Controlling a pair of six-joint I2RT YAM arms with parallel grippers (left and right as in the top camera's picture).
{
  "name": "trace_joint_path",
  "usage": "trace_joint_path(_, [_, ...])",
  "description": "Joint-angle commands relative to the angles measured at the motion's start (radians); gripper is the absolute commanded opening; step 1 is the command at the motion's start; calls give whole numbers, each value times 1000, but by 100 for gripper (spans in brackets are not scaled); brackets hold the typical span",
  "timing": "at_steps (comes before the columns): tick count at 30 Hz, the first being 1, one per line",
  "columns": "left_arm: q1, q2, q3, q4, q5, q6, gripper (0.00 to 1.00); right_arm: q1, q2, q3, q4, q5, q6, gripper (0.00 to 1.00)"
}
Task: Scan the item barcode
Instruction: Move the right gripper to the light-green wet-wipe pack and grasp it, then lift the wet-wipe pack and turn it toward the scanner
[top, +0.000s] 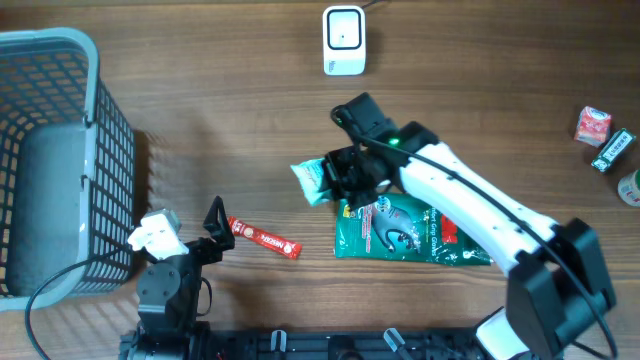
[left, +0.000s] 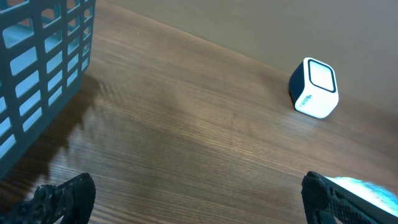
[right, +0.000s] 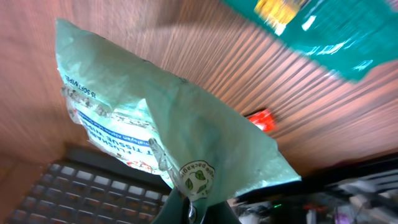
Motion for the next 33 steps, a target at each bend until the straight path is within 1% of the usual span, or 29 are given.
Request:
trace_joint_path(1, [-4,-5,-5,6,9,2,100,-35,-11,-4,-13,169,-417,5])
trace_joint_path(2, [-4,-5,-5,6,9,2,100,-35,-7,-4,-10,191,-507,5])
trace_joint_path(3, [-4,-5,-5,6,9,2,100,-32,2,-4,6,189,-681,8])
trace_joint_path(4, [-4,-5,-5,6,9,2,100,-32,5,-4,14,173,-761,8])
trace_joint_path(5, [-4,-5,-5,6,9,2,100,-32,6,-4,19,162,-817,6])
trace_joint_path(6, [-4,-5,-5,6,9,2,100,-32,6,-4,24,150,-882,6])
trace_joint_path(7, [-4,-5,-5,6,9,2,100,-32,6,-4,27,148,-977,6])
trace_joint_path(8, [-4,-5,-5,6,9,2,100,-32,6,-4,27,152,-1028,22])
trace_joint_path(10, [-4,-5,-5,6,9,2,100,-32,6,-4,29,151,-1080,59])
trace_joint_path(12, [-4,-5,-5,6,9,2,100,-32,6,-4,42,148,-1096,85])
trace_joint_path(13, [-4,-5,-5,6,9,2,100,-32,6,-4,53,148,-1095,89])
trace_joint_path(14, [-4,-5,-5,6,9,2,100,-32,6,-4,64,148,-1095,88])
trace_joint_path(15, [-4,-5,-5,6,9,2,100,-32,6,-4,81,149,-1095,72])
trace_joint_path(16, [-4,-5,-5,6,9,2,100,-32,7,-5,95,159,-1095,41])
trace_joint_path(17, [-4,-5,-5,6,9,2,100,-32,11,-5,108,184,-1095,18])
trace_joint_path(18, [-4,-5,-5,6,9,2,100,-32,17,-5,122,222,-1091,5])
trace_joint_path(21, [-4,-5,-5,6,9,2,100,-32,74,-12,162,238,-1088,5])
trace_joint_path(23, [-4,-5,-5,6,9,2,100,-32,136,-12,165,255,-1054,5])
trace_joint_path(25, [-4,-5,-5,6,9,2,100,-32,208,-12,164,269,-995,5])
trace_joint_path(26, [-4,-5,-5,6,9,2,100,-32,265,-12,159,266,-935,5])
trace_joint_path(28, [-4,-5,-5,6,9,2,100,-32,348,-12,161,212,-875,4])
trace_joint_path(31, [-4,-5,-5,6,9,2,100,-40,365,0,160,181,-890,4])
trace_joint_path(33, [-4,-5,-5,6,9,2,100,-47,336,36,146,181,-948,5])
